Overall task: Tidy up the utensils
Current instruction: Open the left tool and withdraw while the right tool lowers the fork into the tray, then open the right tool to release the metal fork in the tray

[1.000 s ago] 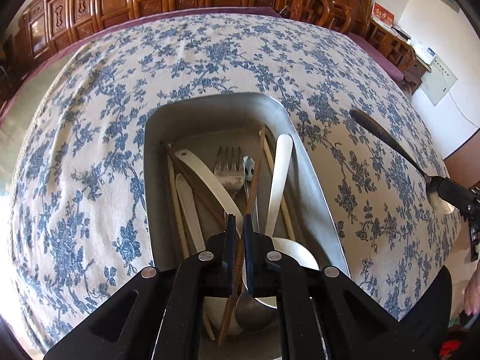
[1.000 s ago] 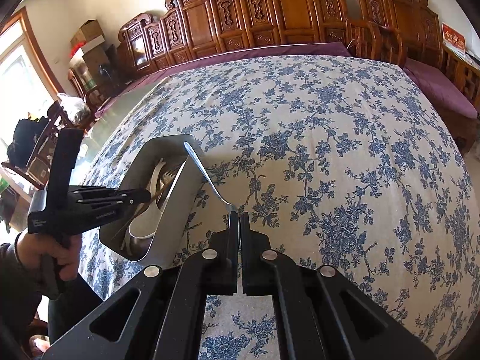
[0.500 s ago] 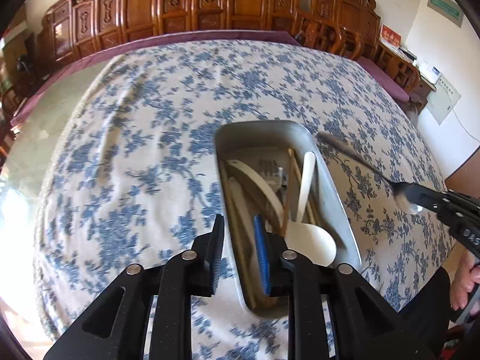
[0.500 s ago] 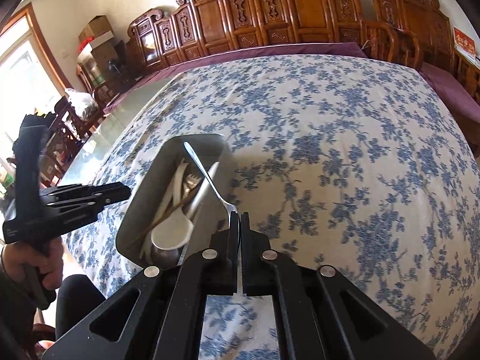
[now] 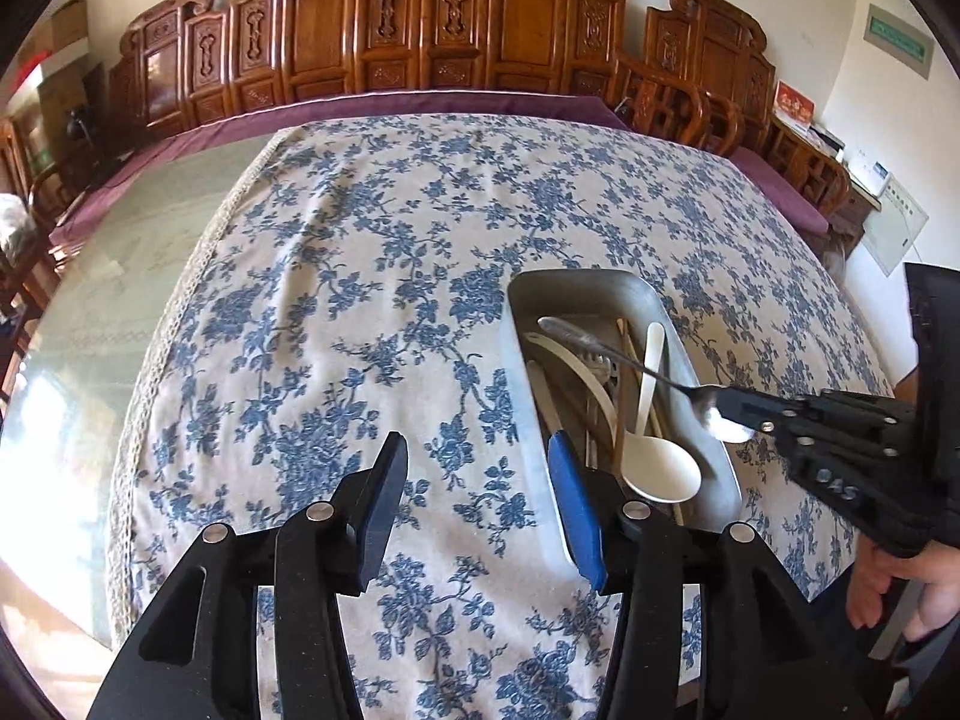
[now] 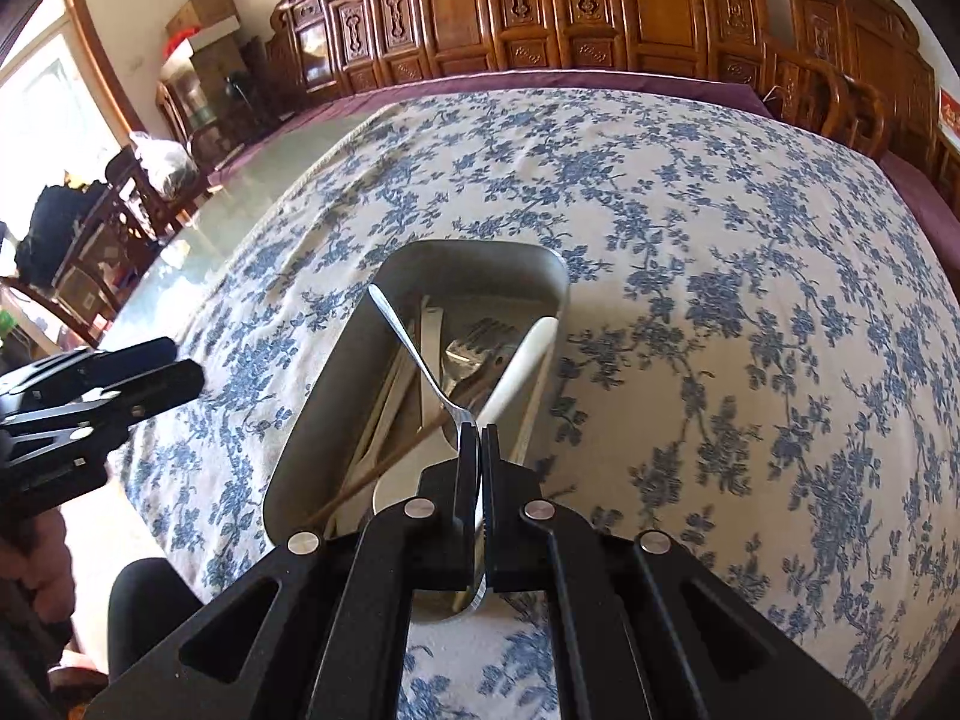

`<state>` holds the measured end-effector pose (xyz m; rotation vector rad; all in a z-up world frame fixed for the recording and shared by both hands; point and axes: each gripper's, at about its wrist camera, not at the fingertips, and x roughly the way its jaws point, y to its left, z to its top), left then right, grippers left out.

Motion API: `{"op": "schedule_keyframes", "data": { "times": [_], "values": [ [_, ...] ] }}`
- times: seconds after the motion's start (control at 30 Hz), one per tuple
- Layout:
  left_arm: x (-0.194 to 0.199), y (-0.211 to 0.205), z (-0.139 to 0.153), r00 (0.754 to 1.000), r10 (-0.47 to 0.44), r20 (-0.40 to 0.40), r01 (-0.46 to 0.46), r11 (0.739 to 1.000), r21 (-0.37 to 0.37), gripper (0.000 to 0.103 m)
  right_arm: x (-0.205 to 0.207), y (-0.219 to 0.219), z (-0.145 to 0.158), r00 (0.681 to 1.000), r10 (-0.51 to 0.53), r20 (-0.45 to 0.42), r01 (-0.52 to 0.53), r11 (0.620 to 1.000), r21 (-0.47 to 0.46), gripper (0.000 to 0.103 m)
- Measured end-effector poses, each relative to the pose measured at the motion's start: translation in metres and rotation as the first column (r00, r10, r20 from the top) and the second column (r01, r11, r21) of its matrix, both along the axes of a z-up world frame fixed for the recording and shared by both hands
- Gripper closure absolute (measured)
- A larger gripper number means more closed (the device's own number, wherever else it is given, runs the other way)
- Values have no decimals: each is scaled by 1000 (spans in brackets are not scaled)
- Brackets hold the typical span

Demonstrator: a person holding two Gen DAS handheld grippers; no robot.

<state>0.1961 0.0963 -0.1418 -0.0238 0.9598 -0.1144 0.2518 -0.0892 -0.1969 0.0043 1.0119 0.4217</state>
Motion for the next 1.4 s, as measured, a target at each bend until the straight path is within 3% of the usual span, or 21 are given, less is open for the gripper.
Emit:
{"op": "schedule_keyframes", "data": {
  "times": [0.33,0.93,1.13,1.4],
  "values": [
    [-7,11,1,1000,12,2,-12,1000,1,57,24,24,-16,999,-28,-27,27,998,-59,100],
    [-11,11,-2,1000,17,-6,-17,1000,18,57,8,35,-13,994,76,-78,-67,991,116,88],
    [-12,7,-1,1000,13,-7,-13,1000,23,57,2,42,-11,990,117,-85,-104,984,142,84],
    [-14,3,4,1000,15,2,-15,1000,23,57,-10,23,4,995,101,-17,-99,988,120,81]
  ]
}}
